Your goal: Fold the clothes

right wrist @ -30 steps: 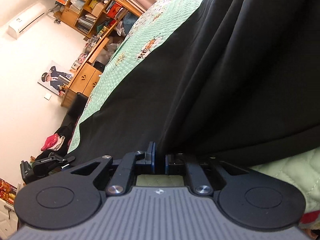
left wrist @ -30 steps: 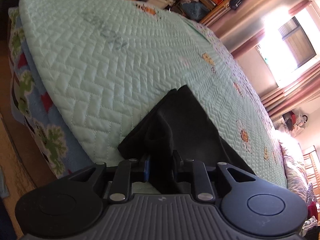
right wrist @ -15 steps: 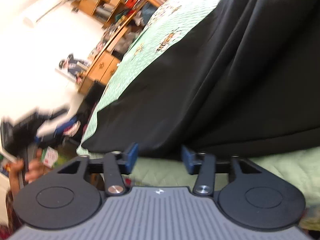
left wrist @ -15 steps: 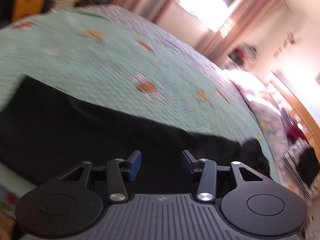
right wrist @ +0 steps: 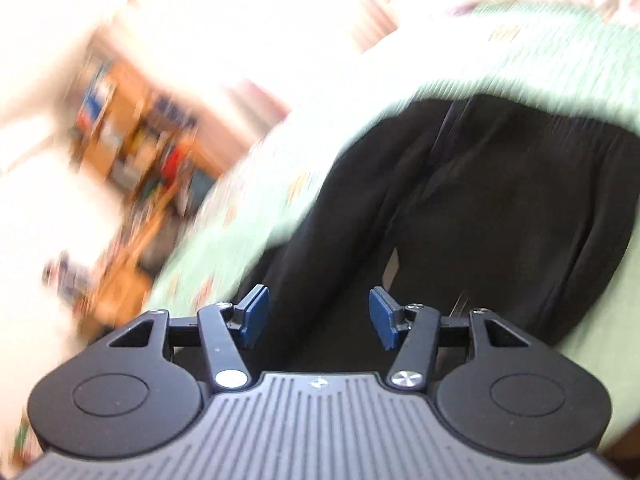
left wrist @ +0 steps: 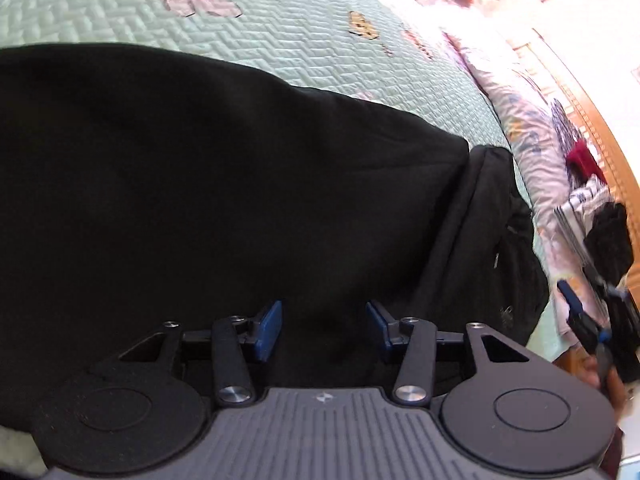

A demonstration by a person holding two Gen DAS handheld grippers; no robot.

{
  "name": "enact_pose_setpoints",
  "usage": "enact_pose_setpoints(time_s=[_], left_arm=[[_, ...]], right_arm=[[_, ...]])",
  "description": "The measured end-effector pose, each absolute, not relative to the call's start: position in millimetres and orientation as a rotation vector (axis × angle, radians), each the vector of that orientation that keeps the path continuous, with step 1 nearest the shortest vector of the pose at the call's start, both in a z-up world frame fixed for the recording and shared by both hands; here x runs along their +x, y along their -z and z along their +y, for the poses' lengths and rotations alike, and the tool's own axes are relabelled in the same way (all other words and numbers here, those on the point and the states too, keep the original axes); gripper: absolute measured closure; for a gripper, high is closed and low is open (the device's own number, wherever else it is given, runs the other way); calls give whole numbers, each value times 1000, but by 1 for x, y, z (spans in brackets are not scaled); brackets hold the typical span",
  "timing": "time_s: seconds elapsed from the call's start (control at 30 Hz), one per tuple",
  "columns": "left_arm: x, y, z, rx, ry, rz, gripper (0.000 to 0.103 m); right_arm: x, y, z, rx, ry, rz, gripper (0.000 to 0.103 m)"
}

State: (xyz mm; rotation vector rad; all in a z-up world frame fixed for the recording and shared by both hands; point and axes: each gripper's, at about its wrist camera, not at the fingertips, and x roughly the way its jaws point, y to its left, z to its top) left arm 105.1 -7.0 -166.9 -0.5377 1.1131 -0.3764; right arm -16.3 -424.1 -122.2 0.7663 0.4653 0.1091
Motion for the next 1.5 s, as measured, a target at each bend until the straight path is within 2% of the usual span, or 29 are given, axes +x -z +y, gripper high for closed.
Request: enact_pose_setpoints(time_s=[0.13,0.23,0.4,0.43,0.5,0.6,0.73,0.83,0.93,1.0,1.07,1.27,1.33,1.37,1.4,1.43,1.47,1.5], left_arm=[[115,138,-20,-495,393,1061,50],[137,116,-42,-479,447,1029,43],[222,86,-112,-471,589,1004,36],[242,84,-129,-471,625,1000,36],[286,83,-166,-488,705,1016,26],[343,96,-216,-522,702,1075,22],[388,113,-271,-491,644,1138,22],[403,114,-294,-440,694,1149,22],[406,108,-319,-316,784,1132,17],[408,105,-332,-230,837,1121,7],[413,108,-343,-184,862,1131,3],[428,136,-363,-159,883,1231,3],[425,143,-367,-137,847,1241,5],[423,146,-369,-125,830,1239,14],[418,145,-370,-109,828,1223,33],[413,143,-372,-93,825,1206,42],[408,141,-373,-76,823,1186,57],[401,135,-374,-51,818,1151,67]], right_arm=[[39,113,-462,743,-45,434,42],[81,116,-476,817,-92,456,42],[136,117,-468,820,-73,557,39],[138,121,-468,835,-66,566,39],[139,129,-470,873,-55,570,39],[132,137,-474,913,-46,547,37],[125,148,-477,940,-76,527,34],[123,146,-485,956,-70,499,34],[106,145,-493,970,-60,457,33],[95,149,-498,1000,-67,447,33],[86,152,-502,1019,-70,439,33],[80,154,-505,1015,-79,466,32],[83,157,-507,1009,-66,502,32],[85,160,-508,1003,-60,519,32],[85,162,-509,997,-55,528,32],[86,165,-510,991,-51,537,32],[85,167,-512,995,-39,538,32],[83,169,-514,1006,-31,534,33]])
